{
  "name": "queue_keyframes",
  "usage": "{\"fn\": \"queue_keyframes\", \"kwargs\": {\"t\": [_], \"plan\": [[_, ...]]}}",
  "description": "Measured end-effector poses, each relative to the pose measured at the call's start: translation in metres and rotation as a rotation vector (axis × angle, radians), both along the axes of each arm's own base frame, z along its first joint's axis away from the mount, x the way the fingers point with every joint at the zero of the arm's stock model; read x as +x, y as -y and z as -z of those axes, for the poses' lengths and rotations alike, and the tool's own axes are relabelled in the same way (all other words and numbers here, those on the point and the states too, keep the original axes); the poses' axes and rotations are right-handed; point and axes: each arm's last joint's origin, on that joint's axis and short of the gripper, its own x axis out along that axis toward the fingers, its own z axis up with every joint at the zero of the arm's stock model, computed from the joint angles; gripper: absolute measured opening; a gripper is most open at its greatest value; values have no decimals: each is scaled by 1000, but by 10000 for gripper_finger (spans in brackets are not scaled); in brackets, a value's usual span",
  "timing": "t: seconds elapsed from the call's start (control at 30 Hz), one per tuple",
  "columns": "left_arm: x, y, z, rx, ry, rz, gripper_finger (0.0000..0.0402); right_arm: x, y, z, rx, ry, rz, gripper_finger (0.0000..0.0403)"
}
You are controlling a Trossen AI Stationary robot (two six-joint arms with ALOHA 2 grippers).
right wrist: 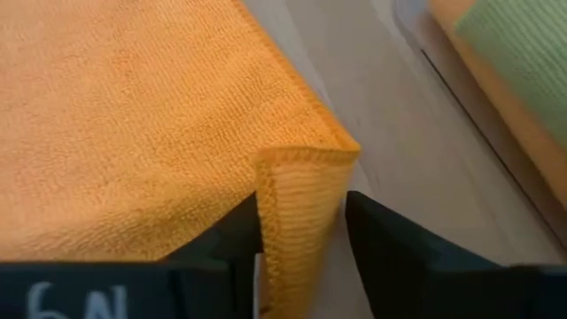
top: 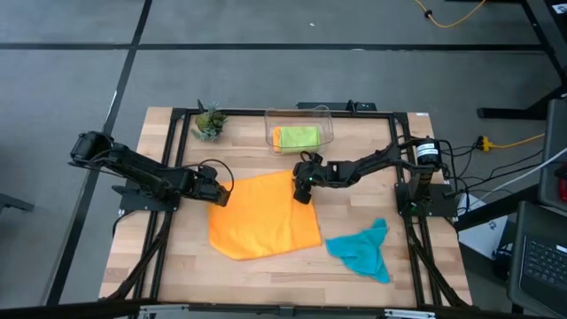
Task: Fold microfiber towels
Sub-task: Fold the orange microfiber cloth
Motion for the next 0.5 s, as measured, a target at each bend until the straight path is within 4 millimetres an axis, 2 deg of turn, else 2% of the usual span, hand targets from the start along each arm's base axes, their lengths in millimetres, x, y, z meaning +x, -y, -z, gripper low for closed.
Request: {"fn": "queue_keyframes", "kwargs": {"t": [0.33,0.5], "plan": [[0,0,0,0,0,0,45,1,0,-1,-4,16,-2,86],[0,0,0,44,-22,82,31,1,0,-1,-8,14,-6,15]]}}
